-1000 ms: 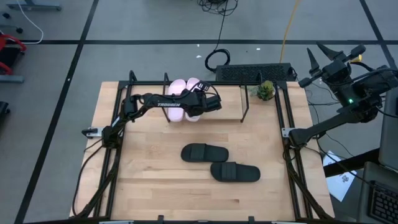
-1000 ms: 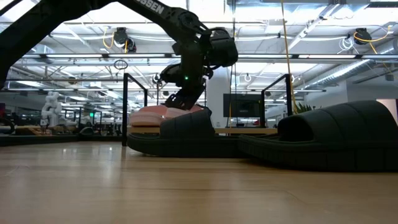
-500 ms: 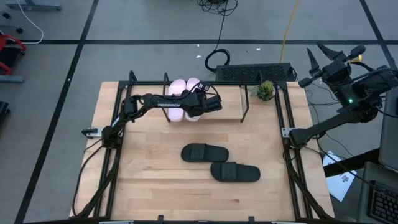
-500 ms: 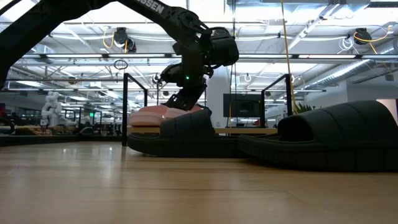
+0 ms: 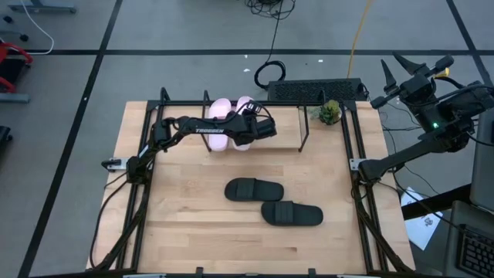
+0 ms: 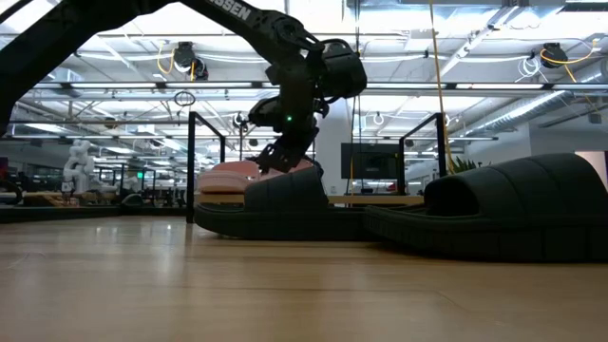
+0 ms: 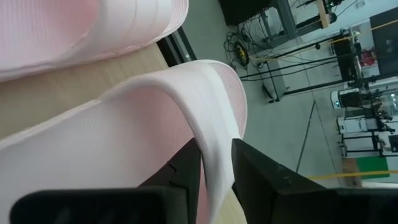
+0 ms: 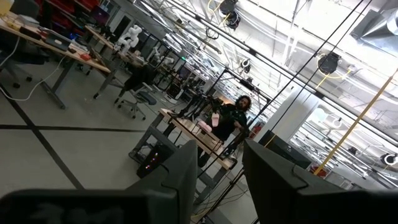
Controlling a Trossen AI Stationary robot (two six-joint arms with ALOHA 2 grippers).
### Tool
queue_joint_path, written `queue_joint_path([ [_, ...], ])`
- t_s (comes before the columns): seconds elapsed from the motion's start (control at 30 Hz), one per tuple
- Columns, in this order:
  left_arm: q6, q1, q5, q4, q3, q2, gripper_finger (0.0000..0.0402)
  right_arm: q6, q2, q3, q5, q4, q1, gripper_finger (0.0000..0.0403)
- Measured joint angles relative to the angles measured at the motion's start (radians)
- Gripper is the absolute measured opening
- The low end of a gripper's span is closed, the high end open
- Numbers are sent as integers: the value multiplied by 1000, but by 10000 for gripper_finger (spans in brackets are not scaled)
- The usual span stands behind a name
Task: Pick and place slides into the shelf
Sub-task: Put the pink slipper on the shelf
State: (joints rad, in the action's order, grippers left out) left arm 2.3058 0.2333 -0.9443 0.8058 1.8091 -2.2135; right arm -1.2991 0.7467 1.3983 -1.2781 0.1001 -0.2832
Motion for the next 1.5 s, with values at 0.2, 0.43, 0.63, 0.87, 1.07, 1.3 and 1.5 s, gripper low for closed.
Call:
queue_joint_path([
  [0.2, 0, -1, -1, 12, 0, 0, 88, 0, 0, 0, 0, 0, 0, 118],
  [0.43, -21, -1, -3, 13, 0, 0, 88, 0, 0, 0, 0, 0, 0, 118],
  [0.63, -27, 0, 0, 13, 0, 0, 88, 0, 0, 0, 0, 0, 0, 118],
  [0.87, -34, 5, 1, 13, 0, 0, 84, 0, 0, 0, 0, 0, 0, 118],
  [1.07, -45, 4, 0, 14, 0, 0, 15, 0, 0, 0, 0, 0, 0, 118],
  [1.3, -34, 2, 1, 13, 0, 0, 6, 0, 0, 0, 0, 0, 0, 118],
  [1.5, -2, -3, 1, 13, 0, 0, 3, 0, 0, 0, 0, 0, 0, 118],
])
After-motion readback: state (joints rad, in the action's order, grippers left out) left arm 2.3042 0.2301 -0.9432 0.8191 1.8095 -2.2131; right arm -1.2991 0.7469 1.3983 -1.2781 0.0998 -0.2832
